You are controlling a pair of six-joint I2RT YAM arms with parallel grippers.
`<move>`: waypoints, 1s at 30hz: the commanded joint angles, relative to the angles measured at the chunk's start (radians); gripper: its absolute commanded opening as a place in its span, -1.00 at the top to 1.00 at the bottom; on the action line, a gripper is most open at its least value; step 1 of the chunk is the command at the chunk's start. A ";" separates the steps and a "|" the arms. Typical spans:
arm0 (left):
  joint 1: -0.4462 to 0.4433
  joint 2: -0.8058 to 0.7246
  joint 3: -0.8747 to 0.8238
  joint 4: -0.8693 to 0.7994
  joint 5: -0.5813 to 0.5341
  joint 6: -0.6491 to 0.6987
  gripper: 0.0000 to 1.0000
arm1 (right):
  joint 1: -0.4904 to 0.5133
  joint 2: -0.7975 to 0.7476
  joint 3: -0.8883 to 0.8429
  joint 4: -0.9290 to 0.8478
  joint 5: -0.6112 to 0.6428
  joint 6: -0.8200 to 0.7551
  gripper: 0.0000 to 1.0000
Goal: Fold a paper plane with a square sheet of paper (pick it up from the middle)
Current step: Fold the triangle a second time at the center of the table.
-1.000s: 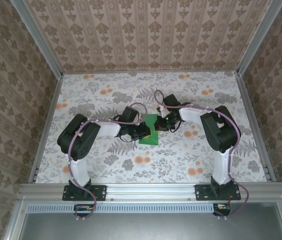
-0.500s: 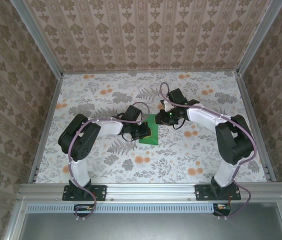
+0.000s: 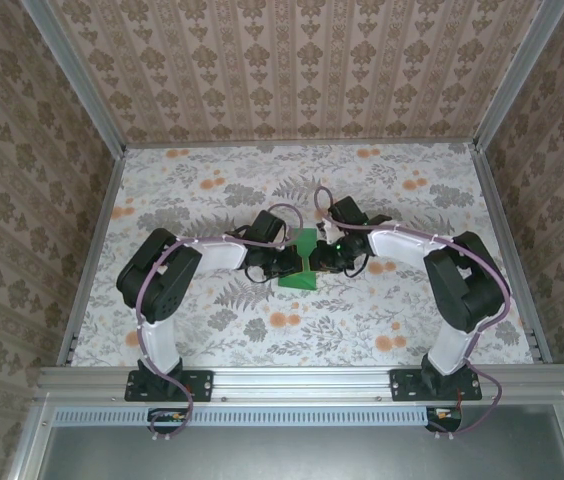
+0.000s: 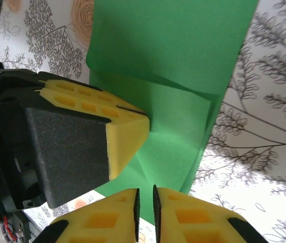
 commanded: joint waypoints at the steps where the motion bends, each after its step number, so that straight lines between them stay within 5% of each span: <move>1: -0.017 -0.030 -0.025 -0.046 -0.017 0.039 0.83 | 0.014 0.033 -0.010 0.017 -0.042 0.023 0.66; 30: -0.017 0.012 -0.035 -0.068 -0.049 0.000 0.86 | 0.062 0.076 -0.049 -0.027 -0.023 -0.003 0.79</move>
